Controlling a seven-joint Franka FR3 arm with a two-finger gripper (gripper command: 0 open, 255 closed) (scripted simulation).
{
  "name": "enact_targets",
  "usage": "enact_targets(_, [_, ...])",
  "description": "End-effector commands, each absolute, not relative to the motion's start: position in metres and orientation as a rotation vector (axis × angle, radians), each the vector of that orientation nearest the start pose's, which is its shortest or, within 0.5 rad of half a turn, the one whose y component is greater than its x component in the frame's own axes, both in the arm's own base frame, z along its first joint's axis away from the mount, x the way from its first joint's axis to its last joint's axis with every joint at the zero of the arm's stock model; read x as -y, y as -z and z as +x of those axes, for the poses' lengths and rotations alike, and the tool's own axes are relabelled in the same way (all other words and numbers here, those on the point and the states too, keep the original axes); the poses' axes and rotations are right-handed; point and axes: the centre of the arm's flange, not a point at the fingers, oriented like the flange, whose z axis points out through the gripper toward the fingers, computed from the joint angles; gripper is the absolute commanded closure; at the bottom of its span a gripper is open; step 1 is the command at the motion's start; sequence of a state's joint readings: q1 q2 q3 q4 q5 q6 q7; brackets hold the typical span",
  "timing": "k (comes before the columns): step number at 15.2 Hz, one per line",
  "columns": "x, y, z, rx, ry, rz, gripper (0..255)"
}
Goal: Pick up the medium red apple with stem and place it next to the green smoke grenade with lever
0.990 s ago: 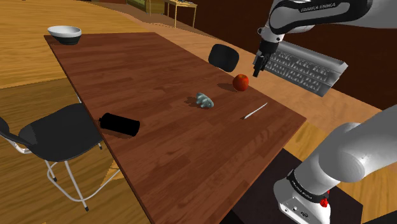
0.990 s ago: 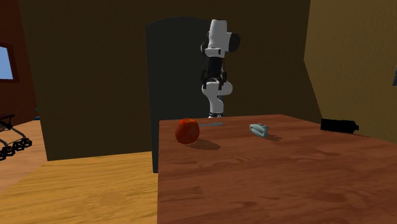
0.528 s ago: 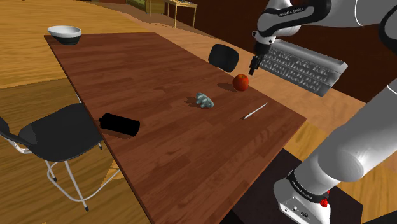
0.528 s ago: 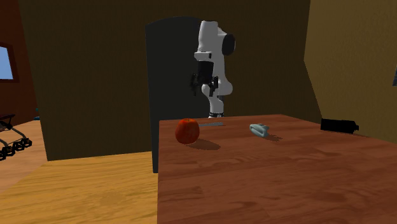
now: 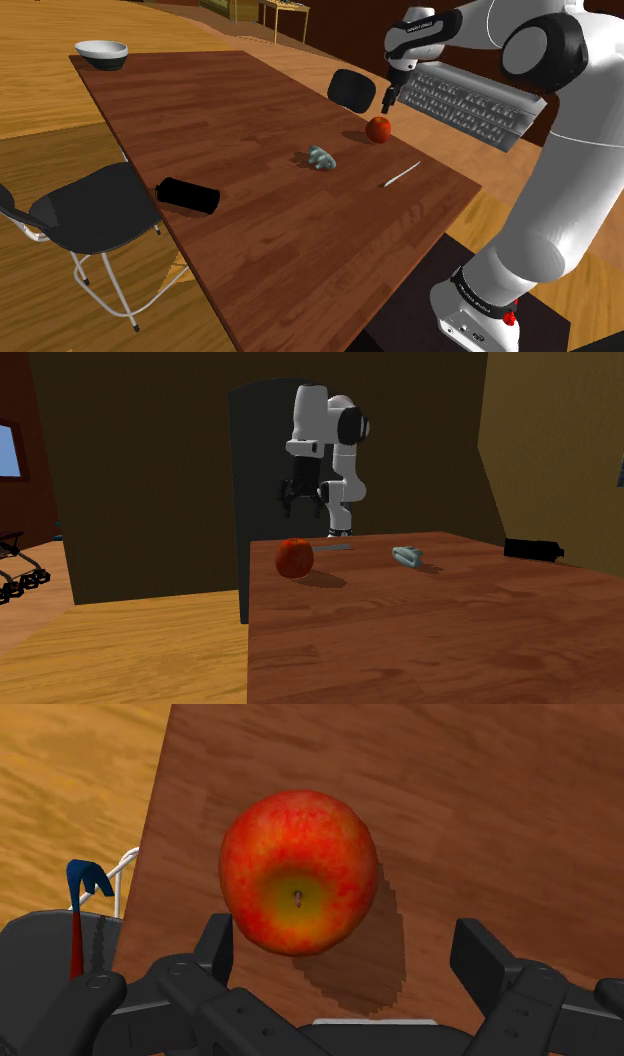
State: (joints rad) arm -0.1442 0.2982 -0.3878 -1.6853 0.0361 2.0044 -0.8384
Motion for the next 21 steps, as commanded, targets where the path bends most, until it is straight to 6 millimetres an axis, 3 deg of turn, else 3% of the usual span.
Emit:
enact_targets(1, [0.321, -0.436, 0.579, 0.519, -0.023, -3.188, 0])
enact_targets(8, [0.325, -0.396, 0.579, 0.519, -0.023, -3.188, 0])
enact_targets(16, [0.325, -0.396, 0.579, 0.519, -0.023, -3.188, 0])
enact_targets(17, [0.325, -0.396, 0.579, 0.519, -0.023, -3.188, 255])
enact_targets(21, [0.325, -0.396, 0.579, 0.519, -0.023, -3.188, 255])
